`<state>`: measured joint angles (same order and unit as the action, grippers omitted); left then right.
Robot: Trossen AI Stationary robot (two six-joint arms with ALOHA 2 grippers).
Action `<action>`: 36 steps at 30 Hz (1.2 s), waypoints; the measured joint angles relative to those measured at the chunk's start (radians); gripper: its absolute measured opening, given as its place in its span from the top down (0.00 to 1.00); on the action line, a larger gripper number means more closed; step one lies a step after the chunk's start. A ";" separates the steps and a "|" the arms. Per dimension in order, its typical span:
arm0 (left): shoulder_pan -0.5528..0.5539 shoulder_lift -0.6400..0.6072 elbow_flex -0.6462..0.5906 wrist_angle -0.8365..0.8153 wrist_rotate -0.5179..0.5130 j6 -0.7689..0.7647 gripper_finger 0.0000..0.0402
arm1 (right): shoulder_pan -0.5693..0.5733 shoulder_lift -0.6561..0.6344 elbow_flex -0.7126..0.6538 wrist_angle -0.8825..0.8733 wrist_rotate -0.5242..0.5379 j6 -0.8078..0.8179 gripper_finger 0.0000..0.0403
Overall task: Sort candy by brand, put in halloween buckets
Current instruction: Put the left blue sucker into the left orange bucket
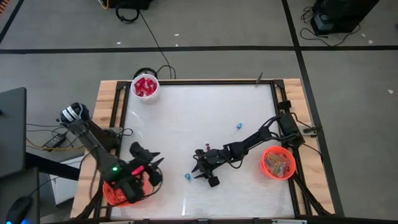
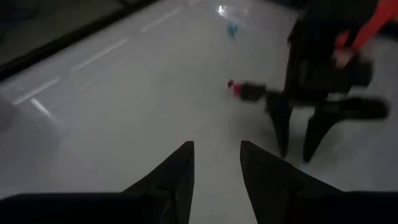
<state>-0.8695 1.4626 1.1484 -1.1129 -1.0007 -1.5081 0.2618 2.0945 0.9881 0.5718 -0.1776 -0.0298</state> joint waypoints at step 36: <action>0.355 0.436 -0.021 0.726 0.685 1.063 0.67 | -0.043 -0.009 0.000 -0.107 0.117 -0.009 0.63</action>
<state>-0.5148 1.8986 1.1271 -0.3873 -0.3154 -0.4447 0.2192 2.0853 0.9886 0.4651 -0.0601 -0.0393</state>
